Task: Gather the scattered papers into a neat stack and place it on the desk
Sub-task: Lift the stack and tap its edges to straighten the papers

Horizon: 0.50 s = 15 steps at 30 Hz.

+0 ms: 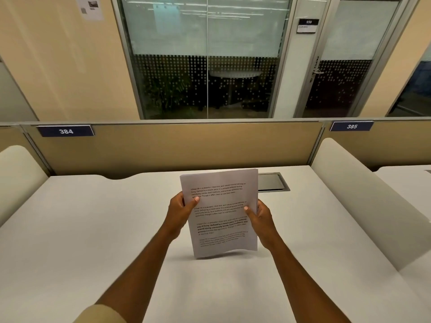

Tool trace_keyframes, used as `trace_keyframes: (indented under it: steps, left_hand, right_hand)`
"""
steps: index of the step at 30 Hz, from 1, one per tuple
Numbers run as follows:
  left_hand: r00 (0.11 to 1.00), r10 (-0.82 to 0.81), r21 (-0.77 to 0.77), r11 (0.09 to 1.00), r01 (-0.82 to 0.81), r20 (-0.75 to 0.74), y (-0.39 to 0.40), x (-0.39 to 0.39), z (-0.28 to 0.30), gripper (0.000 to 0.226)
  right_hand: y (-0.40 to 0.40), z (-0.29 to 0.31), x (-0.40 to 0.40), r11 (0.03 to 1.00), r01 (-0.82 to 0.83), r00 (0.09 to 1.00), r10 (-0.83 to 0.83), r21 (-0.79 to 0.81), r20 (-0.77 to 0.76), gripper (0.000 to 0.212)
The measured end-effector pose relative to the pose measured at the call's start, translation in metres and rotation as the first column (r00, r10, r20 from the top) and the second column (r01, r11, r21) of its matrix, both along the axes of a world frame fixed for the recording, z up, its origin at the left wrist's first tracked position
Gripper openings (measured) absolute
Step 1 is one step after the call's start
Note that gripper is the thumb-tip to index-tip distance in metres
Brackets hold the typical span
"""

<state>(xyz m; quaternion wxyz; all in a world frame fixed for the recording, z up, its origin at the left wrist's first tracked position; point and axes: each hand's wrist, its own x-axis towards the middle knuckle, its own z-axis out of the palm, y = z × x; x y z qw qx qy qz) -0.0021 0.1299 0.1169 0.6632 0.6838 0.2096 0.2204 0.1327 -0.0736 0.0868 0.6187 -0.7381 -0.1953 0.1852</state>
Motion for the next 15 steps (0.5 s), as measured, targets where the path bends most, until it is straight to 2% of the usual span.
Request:
trace_keyframes:
  steps: [8, 15]
  left_hand:
    - [0.984, 0.180, 0.086, 0.980, -0.178, -0.012, -0.013, 0.008, -0.007, 0.032]
    - [0.981, 0.193, 0.157, 0.969, -0.190, 0.000, -0.012, 0.015, 0.006, 0.028]
  right_hand:
    - [0.000, -0.001, -0.006, 0.999, -0.015, 0.999, 0.016, 0.028, -0.052, 0.023]
    - [0.006, 0.008, -0.007, 0.996, -0.048, 0.993, 0.055, 0.073, -0.102, 0.029]
